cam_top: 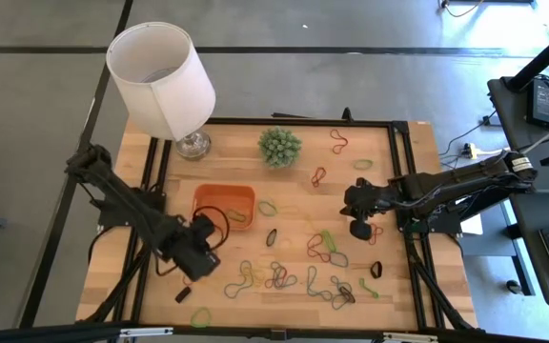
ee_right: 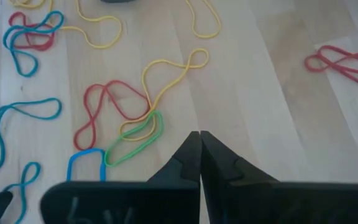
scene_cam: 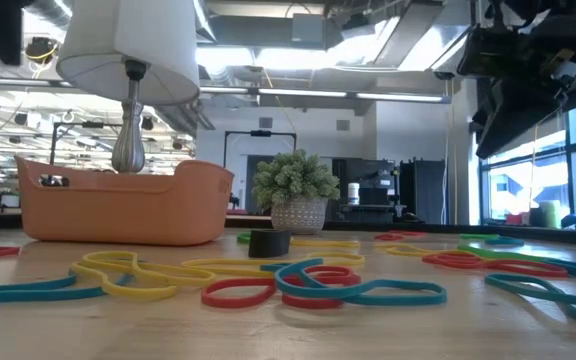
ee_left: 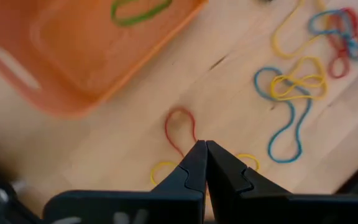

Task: Pick and place rubber bands into bin
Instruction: Put the red rubber band into the orange bin

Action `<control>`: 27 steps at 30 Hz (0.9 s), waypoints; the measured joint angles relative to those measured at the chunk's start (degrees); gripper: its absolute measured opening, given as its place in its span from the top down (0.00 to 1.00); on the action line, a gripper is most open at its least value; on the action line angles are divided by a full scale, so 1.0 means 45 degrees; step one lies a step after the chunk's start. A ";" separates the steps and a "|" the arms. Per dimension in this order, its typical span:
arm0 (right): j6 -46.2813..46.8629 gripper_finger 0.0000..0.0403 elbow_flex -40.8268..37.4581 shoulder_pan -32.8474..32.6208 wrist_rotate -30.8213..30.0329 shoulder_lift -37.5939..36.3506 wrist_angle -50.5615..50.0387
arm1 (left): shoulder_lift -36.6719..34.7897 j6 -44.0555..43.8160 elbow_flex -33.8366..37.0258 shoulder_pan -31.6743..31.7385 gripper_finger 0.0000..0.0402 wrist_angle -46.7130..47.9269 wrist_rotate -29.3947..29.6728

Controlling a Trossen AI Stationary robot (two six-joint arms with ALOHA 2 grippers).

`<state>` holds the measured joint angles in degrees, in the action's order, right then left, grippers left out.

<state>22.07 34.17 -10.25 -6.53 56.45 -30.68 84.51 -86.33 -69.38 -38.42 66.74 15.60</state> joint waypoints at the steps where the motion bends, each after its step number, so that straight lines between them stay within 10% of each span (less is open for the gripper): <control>1: -0.0063 0.99 0.0000 -0.0003 0.0000 0.0000 0.0041 | 0.0234 -0.0292 0.0000 -0.0050 0.98 -0.0004 -0.0118; 16: -0.0311 0.99 0.0000 -0.0003 0.0007 0.0005 0.0635 | 0.3316 -0.2407 0.0005 0.0097 0.67 -0.0165 -0.2490; 27: -0.0301 0.99 0.0000 -0.0003 0.0009 0.0010 0.0968 | 0.4450 -0.1047 0.1007 0.1127 0.64 -0.1825 -0.3798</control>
<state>20.71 34.17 -10.26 -6.49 56.49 -26.33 104.53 -91.04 -64.85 -33.35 58.53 -1.50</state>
